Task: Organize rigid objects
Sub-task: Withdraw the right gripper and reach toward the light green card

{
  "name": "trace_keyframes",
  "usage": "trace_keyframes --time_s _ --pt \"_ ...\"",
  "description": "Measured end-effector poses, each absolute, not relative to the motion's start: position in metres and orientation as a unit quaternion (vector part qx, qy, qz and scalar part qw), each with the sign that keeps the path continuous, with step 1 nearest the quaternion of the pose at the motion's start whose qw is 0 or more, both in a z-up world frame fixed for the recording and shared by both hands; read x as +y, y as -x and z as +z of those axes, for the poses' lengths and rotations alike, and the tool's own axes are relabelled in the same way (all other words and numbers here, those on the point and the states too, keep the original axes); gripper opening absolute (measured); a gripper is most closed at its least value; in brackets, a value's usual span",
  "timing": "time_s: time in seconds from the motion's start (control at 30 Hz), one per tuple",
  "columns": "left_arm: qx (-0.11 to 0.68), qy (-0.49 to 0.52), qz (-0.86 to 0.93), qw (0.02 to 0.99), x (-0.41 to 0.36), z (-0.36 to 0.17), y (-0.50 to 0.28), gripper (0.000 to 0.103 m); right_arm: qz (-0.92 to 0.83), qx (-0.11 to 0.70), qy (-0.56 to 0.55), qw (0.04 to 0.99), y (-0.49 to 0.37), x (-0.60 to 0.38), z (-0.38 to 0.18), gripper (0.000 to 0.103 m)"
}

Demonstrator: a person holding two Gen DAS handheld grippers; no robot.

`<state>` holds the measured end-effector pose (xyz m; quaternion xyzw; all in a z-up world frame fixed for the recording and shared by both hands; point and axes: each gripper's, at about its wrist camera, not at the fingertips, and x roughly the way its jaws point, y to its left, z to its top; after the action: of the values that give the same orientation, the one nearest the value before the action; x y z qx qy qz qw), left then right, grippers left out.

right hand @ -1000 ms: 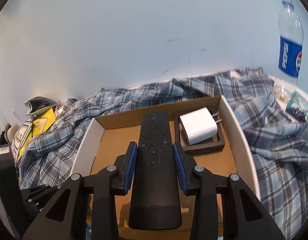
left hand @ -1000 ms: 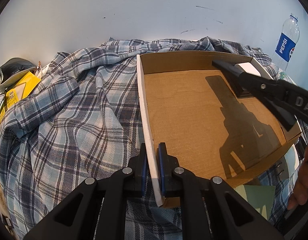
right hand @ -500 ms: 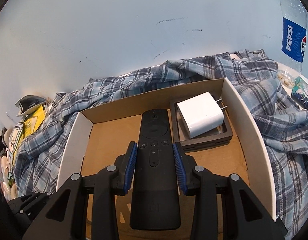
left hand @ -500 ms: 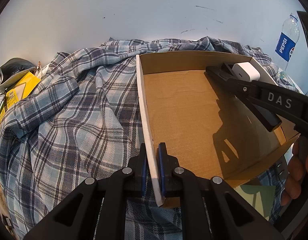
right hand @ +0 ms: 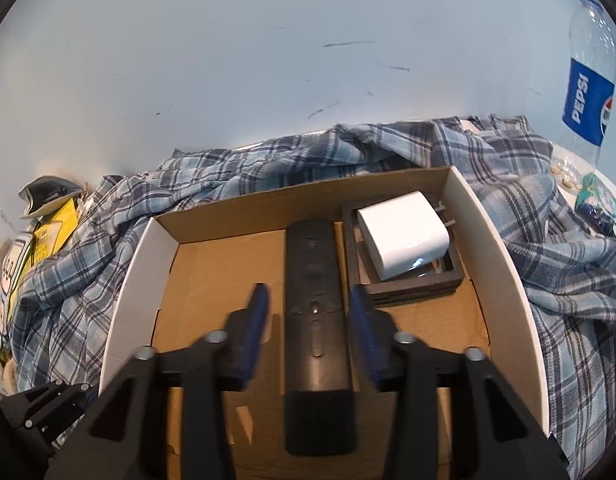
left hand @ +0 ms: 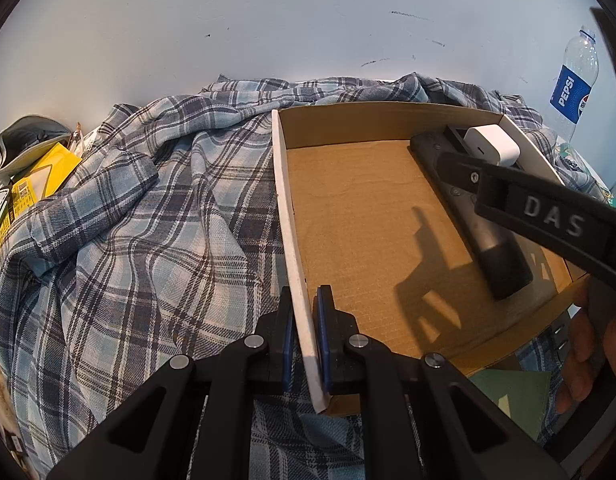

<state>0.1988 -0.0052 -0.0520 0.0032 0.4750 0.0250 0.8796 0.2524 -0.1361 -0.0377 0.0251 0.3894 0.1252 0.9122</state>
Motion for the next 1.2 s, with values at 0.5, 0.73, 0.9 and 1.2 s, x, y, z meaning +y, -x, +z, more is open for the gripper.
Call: trace_keyframes --time_s 0.5,0.73,0.9,1.2 --pt "0.475 -0.003 0.025 0.88 -0.005 -0.052 -0.199 0.01 0.16 0.295 -0.022 0.942 -0.22 -0.14 0.005 0.103" --pt "0.475 -0.003 0.025 0.88 -0.005 -0.052 -0.199 0.01 0.156 0.287 -0.028 0.945 -0.216 -0.156 0.012 0.103" --pt "0.475 -0.003 0.025 0.88 -0.005 -0.052 -0.199 0.01 0.158 0.284 -0.007 0.946 -0.207 -0.17 0.014 0.103" --pt "0.475 -0.003 0.025 0.88 -0.005 -0.052 -0.199 0.01 0.153 0.265 0.011 0.952 -0.188 -0.195 0.023 0.103"
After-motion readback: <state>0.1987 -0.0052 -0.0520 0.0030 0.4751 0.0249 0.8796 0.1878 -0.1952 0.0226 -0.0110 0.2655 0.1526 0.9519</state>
